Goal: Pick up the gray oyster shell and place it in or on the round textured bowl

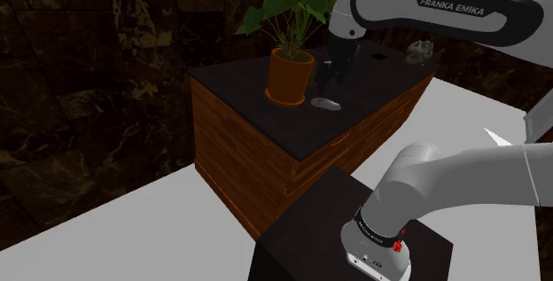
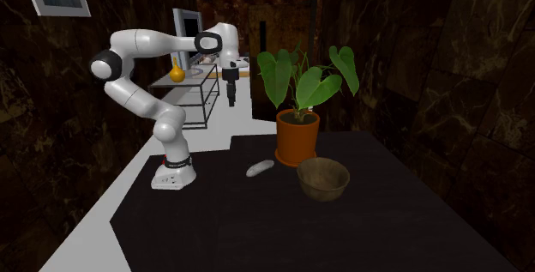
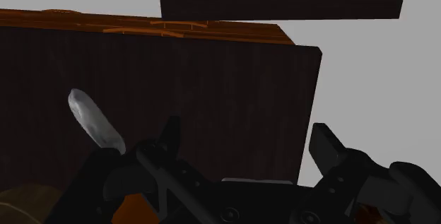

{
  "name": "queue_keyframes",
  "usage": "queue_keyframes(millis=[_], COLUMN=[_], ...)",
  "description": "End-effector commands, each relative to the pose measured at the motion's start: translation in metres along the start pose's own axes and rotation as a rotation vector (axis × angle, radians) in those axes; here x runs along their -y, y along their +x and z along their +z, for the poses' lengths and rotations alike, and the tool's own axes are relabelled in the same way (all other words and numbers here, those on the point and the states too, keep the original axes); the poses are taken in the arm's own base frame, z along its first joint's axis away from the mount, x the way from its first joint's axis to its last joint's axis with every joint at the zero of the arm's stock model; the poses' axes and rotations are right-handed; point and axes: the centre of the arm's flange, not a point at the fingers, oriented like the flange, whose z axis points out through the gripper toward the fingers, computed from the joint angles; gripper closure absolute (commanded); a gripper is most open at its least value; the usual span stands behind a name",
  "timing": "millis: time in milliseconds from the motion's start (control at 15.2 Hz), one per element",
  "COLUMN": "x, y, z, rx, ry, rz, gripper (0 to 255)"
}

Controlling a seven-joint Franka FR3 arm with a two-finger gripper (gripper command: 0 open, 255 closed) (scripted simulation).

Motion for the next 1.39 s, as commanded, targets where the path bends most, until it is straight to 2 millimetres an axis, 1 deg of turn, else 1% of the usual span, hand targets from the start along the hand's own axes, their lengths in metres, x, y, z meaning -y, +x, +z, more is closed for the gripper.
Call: queue_keyframes(millis=[0,330,660,990,1320], x=[0.000,-0.049,-0.098,-0.146,-0.191], y=[0.000,0.007,0.020,0.040,0.065], z=[0.000,0.041,0.081,0.120,0.159], rx=[0.000,-0.026,-0.052,-0.078,-0.103], ry=[0.000,-0.009,-0.017,-0.026,-0.034], rz=[0.000,-0.102,-0.204,-0.306,-0.407], gripper=[0,0,0,0,0])
